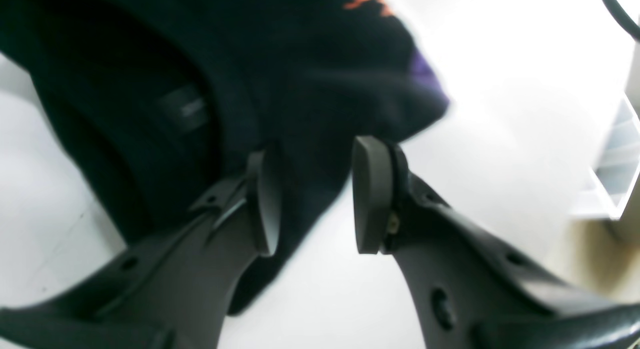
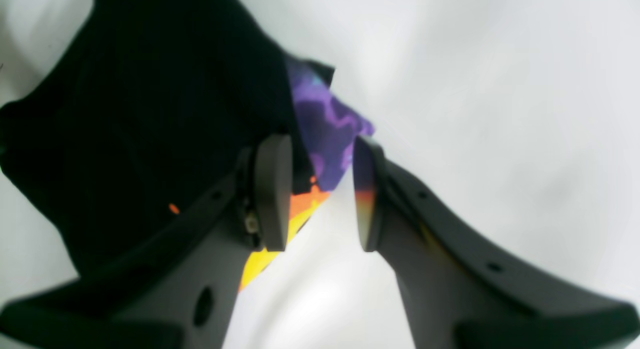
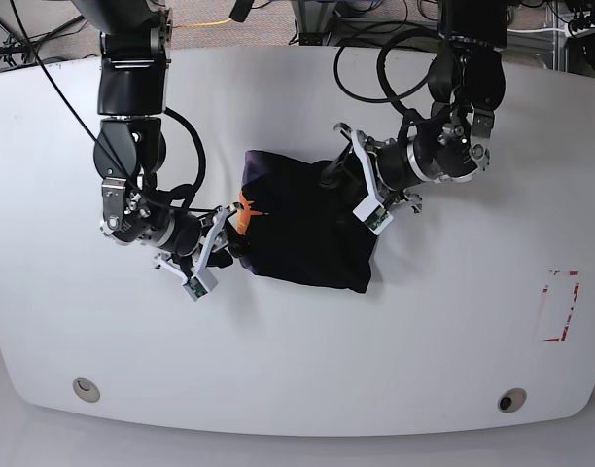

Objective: Fold the T-shirt properly
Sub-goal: 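Grasp opposite sides of the black bundle with both grippers, then lift and rotate the bundle with both grippers, bringing grippers together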

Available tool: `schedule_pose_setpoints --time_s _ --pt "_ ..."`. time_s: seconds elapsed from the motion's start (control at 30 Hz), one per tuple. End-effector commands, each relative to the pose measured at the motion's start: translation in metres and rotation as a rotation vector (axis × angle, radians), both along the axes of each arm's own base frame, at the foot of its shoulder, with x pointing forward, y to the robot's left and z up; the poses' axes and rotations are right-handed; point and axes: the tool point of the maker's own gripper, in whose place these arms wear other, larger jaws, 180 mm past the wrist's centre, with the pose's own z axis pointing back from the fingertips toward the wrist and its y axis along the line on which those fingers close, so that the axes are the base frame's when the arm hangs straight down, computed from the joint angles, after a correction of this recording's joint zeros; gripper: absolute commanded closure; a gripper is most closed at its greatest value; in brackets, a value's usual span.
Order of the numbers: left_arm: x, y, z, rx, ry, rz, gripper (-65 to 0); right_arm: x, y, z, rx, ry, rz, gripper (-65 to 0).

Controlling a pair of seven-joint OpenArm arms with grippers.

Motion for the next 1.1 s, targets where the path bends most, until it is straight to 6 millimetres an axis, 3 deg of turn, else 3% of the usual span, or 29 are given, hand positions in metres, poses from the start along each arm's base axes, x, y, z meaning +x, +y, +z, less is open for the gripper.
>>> schedule_pose_setpoints --time_s 0.0,0.1,0.27,0.5,0.77,0.83,0.9,1.07 --pt "0.015 -0.008 0.004 -0.048 -0.001 0.015 -21.7 0.022 -0.001 0.017 0.061 -0.059 -0.021 -19.3" --pt "0.022 -0.008 -0.005 -0.052 0.031 0.024 -21.7 0.028 -0.001 0.008 0.096 -0.039 -0.041 -19.3" --pt "0.037 0.003 -0.024 -0.012 0.069 0.043 -21.7 0.04 0.016 -0.009 0.149 -0.012 -0.025 -19.2" --pt "0.051 0.022 -0.049 0.078 0.066 0.074 -21.9 0.037 0.006 -0.034 0.151 0.023 -0.04 -19.0" --pt "0.063 0.056 -0.062 0.171 0.08 0.098 -21.9 0.034 0.006 -0.037 0.151 0.025 -0.038 -18.9" --pt "0.067 0.07 -0.062 0.198 0.076 0.104 -21.9 0.024 -0.001 -0.046 0.129 0.05 -0.038 -18.9" --pt "0.071 0.071 -0.06 0.201 0.071 0.107 -21.9 0.018 0.0 -0.047 0.119 0.053 -0.026 -18.9" --pt "0.088 0.085 -0.051 0.221 0.048 0.125 -21.9 -0.011 0.02 -0.041 0.081 0.045 0.054 -18.9"
